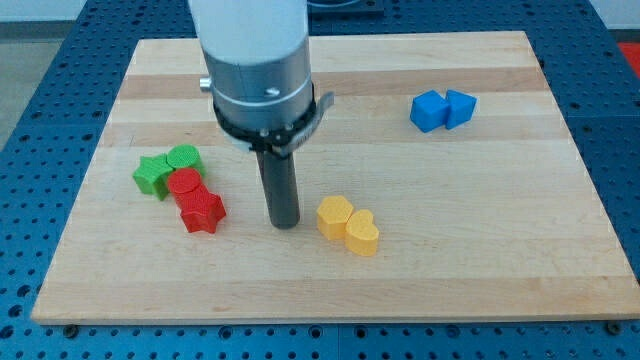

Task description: Move the yellow hexagon to the left of the blue cube

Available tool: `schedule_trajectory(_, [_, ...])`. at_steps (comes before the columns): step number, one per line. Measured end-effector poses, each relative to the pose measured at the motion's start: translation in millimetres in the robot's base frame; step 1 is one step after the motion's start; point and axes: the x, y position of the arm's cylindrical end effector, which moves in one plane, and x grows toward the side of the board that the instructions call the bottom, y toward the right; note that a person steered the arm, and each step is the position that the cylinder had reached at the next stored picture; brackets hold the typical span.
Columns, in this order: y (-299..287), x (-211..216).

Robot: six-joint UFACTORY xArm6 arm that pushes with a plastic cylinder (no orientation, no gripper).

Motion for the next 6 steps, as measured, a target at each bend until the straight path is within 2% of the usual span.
schedule_trajectory(3, [85,1])
schedule_trajectory(6, [108,-71])
